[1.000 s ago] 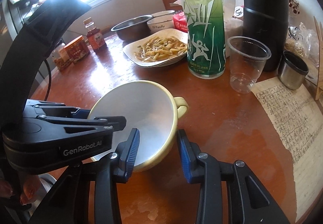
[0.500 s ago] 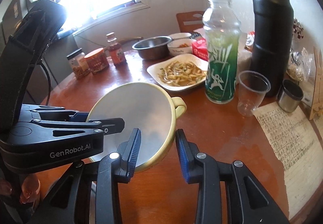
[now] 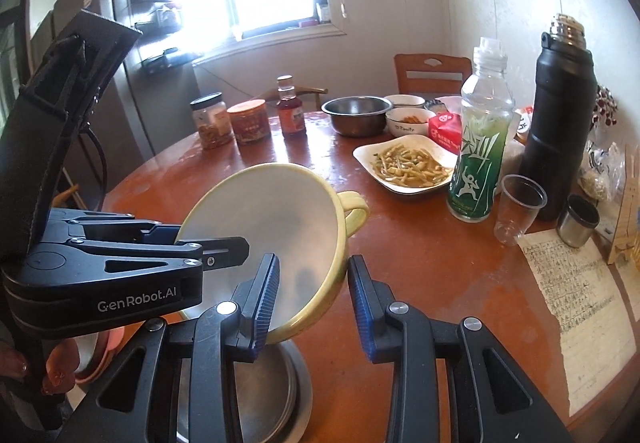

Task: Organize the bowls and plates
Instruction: 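Carry the yellow bowl over the steel bowl stack with both grippers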

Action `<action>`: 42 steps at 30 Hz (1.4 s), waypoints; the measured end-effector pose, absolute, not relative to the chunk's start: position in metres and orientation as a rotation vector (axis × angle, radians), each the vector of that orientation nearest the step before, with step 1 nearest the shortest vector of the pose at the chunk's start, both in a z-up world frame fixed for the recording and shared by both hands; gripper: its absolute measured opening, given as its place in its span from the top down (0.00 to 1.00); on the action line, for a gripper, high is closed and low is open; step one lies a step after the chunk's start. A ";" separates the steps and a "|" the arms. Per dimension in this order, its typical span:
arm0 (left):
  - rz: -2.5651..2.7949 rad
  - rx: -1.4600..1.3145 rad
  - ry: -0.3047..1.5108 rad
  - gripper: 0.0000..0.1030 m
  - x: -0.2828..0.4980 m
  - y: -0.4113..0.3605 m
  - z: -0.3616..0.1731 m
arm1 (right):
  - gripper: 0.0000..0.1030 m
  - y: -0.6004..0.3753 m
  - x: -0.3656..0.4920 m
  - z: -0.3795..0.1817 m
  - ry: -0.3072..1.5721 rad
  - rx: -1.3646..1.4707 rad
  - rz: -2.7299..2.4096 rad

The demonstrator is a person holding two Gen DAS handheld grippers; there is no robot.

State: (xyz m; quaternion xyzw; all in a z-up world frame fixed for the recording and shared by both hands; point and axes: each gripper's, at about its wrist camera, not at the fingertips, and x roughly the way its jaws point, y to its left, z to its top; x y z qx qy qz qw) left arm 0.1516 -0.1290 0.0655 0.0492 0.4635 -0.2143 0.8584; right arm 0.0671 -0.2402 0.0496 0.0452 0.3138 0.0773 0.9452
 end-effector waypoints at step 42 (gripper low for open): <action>-0.382 0.136 0.881 0.70 0.083 -0.101 0.032 | 0.65 -0.204 0.020 0.030 0.675 -0.114 0.208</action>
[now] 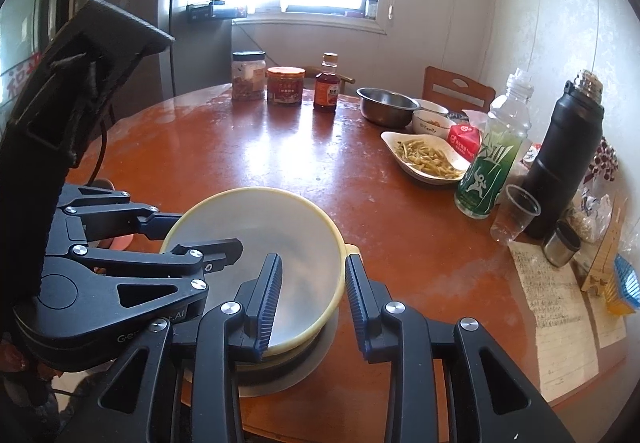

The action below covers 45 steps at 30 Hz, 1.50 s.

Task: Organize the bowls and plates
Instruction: 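Carry the yellow bowl over the steel bowl stack with both grippers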

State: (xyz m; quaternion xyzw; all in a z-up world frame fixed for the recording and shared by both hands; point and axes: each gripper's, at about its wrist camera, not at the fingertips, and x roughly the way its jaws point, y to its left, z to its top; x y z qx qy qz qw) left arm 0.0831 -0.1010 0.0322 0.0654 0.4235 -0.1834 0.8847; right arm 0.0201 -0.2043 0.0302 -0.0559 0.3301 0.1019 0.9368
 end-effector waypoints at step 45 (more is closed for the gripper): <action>-0.204 0.147 0.773 0.42 0.044 -0.076 0.071 | 0.31 -0.232 0.004 0.049 0.628 0.039 0.184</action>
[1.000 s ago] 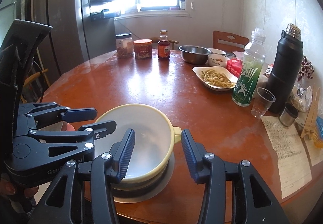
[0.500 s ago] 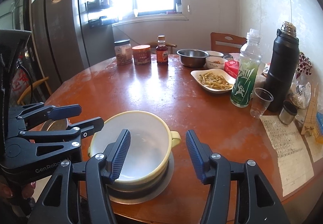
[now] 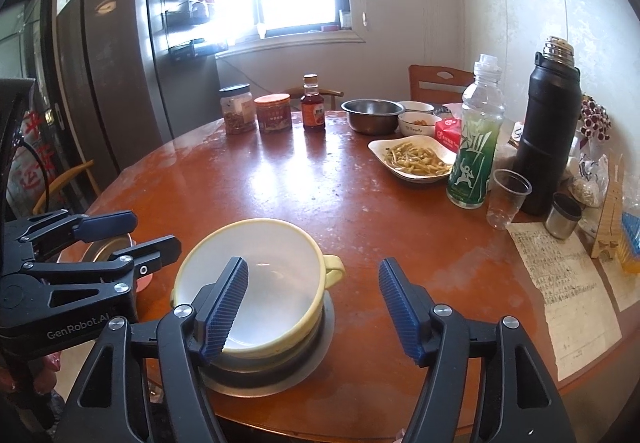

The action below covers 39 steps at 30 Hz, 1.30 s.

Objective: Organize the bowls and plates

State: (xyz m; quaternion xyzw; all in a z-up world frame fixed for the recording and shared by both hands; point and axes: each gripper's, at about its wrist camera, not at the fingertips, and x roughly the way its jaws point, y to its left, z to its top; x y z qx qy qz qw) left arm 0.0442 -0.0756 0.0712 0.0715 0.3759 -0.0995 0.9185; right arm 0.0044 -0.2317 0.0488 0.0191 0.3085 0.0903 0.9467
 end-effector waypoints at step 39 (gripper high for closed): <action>-0.178 -0.020 0.918 0.27 0.049 -0.045 0.036 | 0.25 -0.256 0.021 0.005 0.781 0.220 0.178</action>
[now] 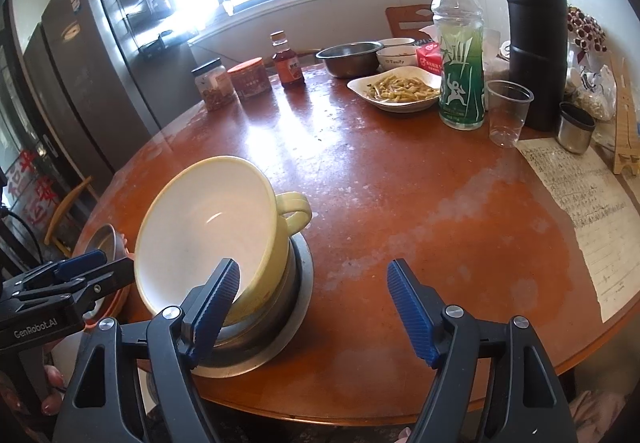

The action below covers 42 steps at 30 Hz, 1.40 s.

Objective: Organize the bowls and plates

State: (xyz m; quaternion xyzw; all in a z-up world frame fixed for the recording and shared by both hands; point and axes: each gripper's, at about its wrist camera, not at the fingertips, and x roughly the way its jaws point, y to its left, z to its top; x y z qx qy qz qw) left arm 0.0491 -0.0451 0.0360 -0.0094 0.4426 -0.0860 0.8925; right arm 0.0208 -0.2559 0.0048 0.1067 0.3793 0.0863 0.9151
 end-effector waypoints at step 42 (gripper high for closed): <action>-0.426 -0.295 1.058 0.33 0.092 -0.062 -0.018 | 0.56 -0.234 0.061 -0.040 0.911 0.323 0.384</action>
